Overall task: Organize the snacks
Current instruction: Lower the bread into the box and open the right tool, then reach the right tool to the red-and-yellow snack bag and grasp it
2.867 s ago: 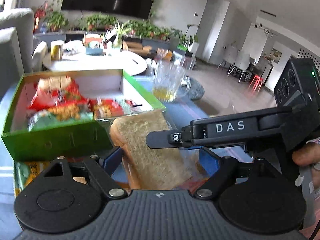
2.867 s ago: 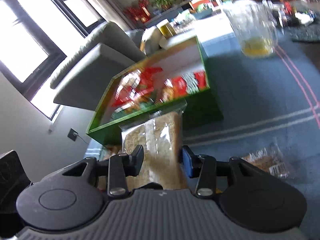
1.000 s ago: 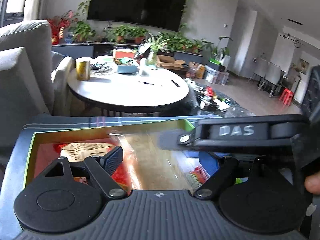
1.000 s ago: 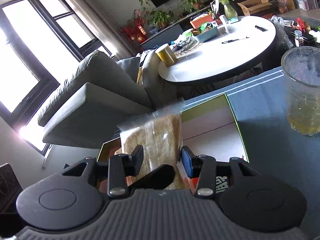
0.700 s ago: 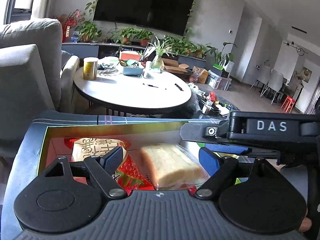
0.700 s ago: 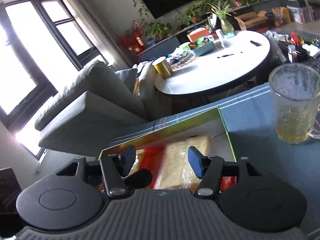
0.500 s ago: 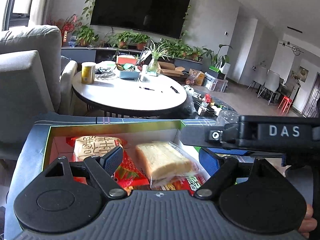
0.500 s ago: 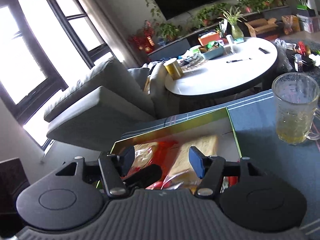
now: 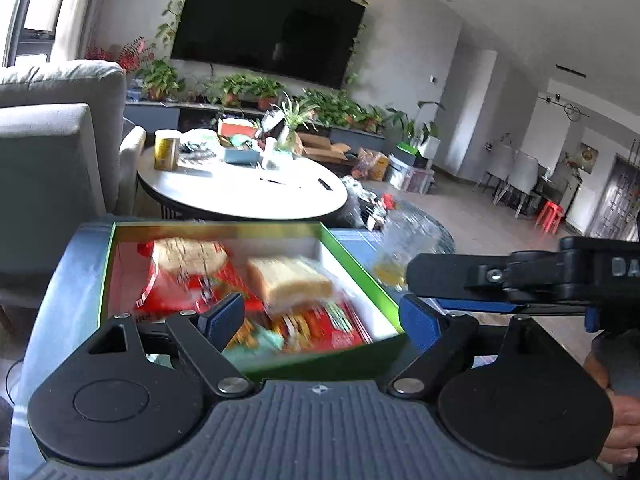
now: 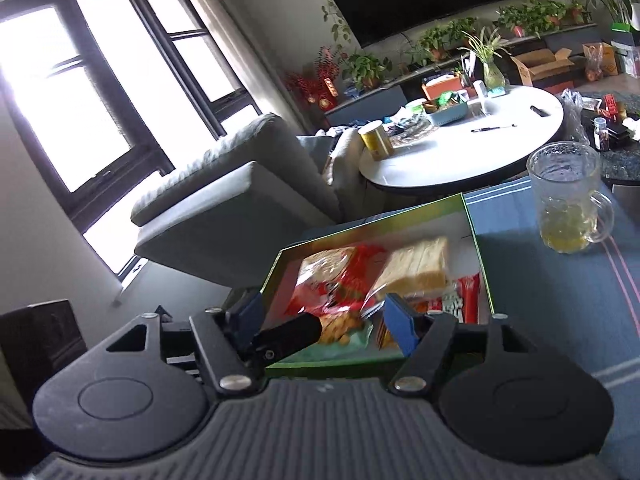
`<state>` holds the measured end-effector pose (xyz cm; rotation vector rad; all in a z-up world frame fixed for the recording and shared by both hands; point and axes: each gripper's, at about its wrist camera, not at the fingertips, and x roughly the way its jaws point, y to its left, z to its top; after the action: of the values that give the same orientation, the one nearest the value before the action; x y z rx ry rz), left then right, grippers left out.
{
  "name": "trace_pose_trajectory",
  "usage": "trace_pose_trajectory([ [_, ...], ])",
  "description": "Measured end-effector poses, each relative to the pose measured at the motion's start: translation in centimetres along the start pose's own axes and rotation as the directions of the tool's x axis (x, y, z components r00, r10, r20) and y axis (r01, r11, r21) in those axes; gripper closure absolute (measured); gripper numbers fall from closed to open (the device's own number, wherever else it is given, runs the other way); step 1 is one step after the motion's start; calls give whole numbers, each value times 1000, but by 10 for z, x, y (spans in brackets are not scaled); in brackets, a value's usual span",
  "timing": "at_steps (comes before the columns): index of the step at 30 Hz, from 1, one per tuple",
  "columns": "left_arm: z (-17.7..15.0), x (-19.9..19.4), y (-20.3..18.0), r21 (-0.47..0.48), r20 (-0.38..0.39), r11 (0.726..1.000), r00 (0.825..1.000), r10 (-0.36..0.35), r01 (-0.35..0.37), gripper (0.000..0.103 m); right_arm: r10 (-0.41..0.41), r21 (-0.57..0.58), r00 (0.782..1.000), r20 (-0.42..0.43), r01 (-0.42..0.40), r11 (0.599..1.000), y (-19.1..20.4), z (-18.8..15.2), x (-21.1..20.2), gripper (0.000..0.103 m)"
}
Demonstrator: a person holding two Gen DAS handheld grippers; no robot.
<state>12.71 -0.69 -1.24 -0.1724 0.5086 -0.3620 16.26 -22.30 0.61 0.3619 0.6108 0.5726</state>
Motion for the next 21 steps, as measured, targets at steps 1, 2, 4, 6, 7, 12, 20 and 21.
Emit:
trace_pose_trajectory([
  [1,-3,-3,-3,10,-14,1000,1000,-7,7,20,-1,4,1000,0,1,1000,1,-4,-7,42],
  [2,-7,-5,-6,19,-21,1000,1000,-10,10,20,0,12,1000,-5,0,1000,1,-9,-12,42],
  [4,-13,-9,-13,40,-40,999,999,-11,13,19,4,19,1000,-23,-3,1000,2,-20,-21,42],
  [6,-21,-12,-18,55,-56,998,998,-18,21,19,-5,21,1000,-19,5,1000,5,-32,-33,42],
  [7,-24,-13,-19,55,-59,998,998,-20,24,19,-10,17,1000,-13,10,1000,6,-37,-39,42],
  [12,-39,-19,-17,-17,-81,999,996,-43,41,19,-14,36,1000,-8,15,999,4,-49,-53,42],
  [20,-50,-25,-13,-44,-118,999,993,10,-15,19,-26,46,999,-26,28,999,4,-62,-47,42],
  [21,-51,-25,-14,-38,-117,999,993,17,-21,19,-27,47,999,-27,29,999,4,-63,-45,42],
])
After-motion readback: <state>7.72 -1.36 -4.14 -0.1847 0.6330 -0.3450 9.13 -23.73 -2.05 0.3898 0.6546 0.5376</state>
